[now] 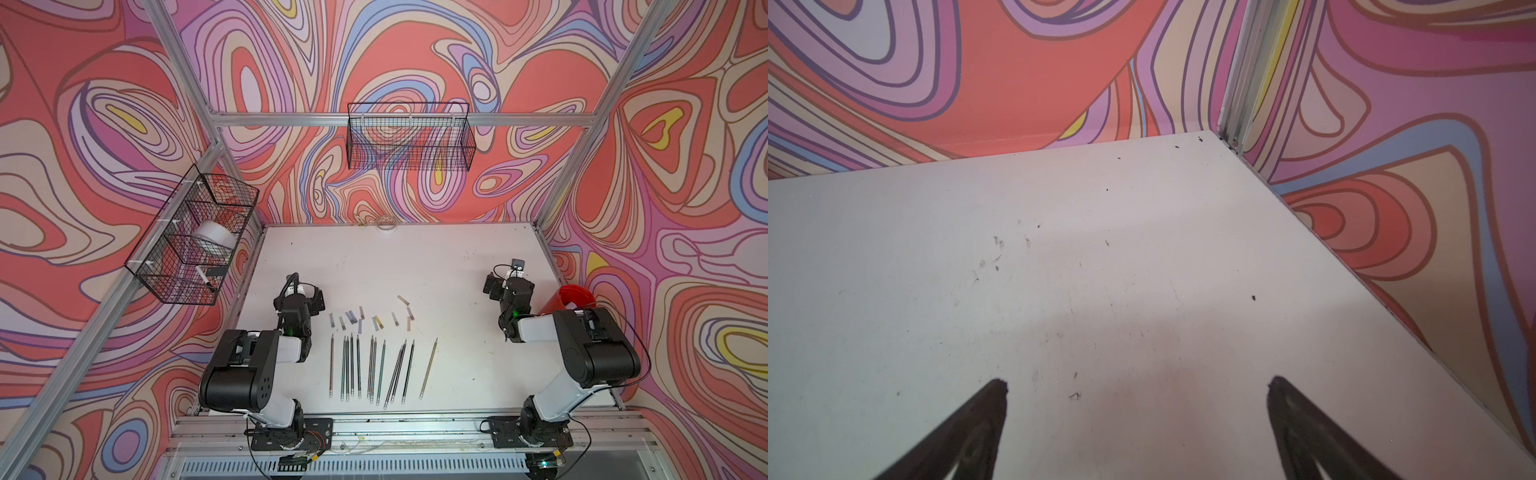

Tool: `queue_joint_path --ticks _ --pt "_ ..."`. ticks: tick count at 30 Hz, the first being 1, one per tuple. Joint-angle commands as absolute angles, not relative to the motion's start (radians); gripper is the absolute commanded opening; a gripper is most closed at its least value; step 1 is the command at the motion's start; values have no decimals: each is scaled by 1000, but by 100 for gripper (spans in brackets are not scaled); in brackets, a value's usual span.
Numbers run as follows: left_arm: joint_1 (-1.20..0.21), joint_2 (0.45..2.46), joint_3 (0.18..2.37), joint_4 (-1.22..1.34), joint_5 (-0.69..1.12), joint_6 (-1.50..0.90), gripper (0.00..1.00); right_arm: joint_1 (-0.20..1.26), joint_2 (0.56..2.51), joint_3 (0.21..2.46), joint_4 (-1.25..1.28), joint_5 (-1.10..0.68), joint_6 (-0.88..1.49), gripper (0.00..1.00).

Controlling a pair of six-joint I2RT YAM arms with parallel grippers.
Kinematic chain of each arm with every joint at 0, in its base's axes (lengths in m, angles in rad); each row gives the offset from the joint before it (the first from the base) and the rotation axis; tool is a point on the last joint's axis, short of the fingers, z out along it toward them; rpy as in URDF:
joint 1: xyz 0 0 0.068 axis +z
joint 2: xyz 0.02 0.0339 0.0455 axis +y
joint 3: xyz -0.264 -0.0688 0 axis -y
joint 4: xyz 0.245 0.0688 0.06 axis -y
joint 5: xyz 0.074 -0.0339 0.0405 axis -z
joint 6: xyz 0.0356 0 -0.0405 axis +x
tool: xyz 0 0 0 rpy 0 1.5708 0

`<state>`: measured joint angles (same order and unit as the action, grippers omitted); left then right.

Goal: Remove the protective cover of the pencils
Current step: Reset both arms

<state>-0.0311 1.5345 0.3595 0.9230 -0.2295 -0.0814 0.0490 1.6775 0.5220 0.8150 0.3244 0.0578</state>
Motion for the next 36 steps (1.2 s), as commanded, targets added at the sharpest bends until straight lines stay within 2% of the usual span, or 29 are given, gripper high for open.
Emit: queue_joint_path --ticks 1,3,5,7,13,15,17,19,20,22,24,36 --pt "-24 1561 342 991 -203 -48 100 49 1680 537 810 325 63 98" --pt "-25 1521 374 855 -197 -69 100 51 1680 540 809 325 63 98" --pt "-27 1552 344 967 -199 -47 100 50 1687 553 792 312 60 98" --pt "-28 1527 371 876 -196 -60 100 51 1688 560 777 301 57 98" --pt "-29 1547 358 941 -190 -43 100 49 1678 543 799 308 52 98" --pt "-28 1534 366 898 -189 -49 100 54 1656 463 916 313 53 98" --pt "-28 1545 358 928 -189 -46 100 53 1648 301 1201 286 57 98" --pt "-29 1538 363 911 -187 -49 100 53 1729 278 1359 260 34 98" --pt "-28 1538 363 911 -189 -48 100 55 1747 315 1327 287 24 98" --pt "-29 1541 361 924 -189 -46 100 51 1702 453 970 303 71 99" --pt "-29 1541 361 919 -189 -48 100 51 1709 422 1041 305 64 99" --pt "-29 1540 362 920 -189 -46 100 51 1721 451 1006 276 41 98"
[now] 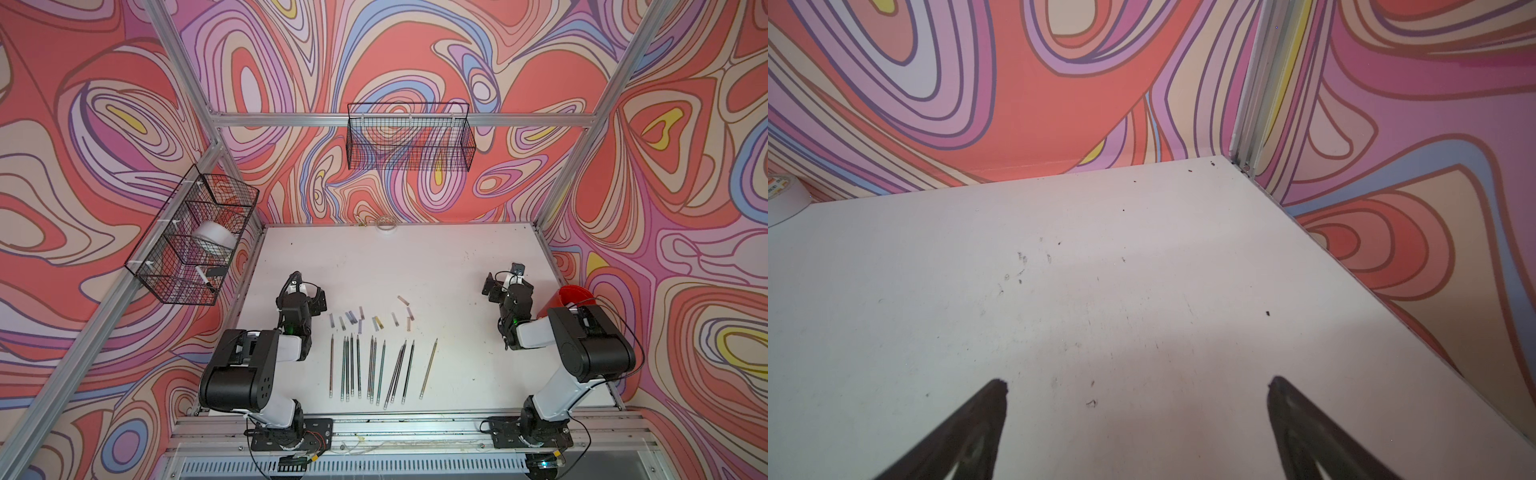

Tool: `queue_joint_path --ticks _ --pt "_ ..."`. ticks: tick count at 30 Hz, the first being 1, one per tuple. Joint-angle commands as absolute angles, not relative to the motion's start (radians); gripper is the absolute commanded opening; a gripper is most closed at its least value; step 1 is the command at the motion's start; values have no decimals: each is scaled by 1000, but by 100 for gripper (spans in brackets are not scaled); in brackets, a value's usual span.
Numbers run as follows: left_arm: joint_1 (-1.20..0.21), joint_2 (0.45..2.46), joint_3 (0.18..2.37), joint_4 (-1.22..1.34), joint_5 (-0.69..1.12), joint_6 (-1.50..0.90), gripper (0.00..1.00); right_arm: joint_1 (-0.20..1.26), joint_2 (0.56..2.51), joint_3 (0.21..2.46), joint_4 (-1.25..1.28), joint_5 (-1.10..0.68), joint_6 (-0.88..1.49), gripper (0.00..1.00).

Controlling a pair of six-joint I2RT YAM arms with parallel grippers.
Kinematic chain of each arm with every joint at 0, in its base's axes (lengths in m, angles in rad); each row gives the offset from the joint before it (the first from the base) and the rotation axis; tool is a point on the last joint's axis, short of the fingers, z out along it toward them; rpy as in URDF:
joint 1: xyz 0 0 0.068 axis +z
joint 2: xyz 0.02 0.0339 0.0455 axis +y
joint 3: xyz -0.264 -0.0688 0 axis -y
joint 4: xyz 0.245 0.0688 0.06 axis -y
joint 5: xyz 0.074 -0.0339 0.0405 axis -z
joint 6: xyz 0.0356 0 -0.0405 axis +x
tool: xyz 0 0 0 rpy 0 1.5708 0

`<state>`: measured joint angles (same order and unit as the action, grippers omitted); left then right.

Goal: Remove the protective cover of the pencils
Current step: Reset both arms

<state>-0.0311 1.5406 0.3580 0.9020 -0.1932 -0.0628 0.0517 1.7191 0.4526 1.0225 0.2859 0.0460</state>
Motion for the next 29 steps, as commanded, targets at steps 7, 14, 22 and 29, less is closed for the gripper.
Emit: queue_joint_path --ticks 7,14,22,29 --pt "-28 1539 357 927 -190 -48 100 51 1719 453 995 268 48 98" --pt "-30 1523 381 853 -148 -35 100 60 1712 342 1205 246 15 99" --pt "-21 1546 386 877 -54 -7 100 49 1716 448 1006 256 45 98" --pt "-9 1536 369 898 -27 -9 100 48 1720 449 1009 270 45 98"
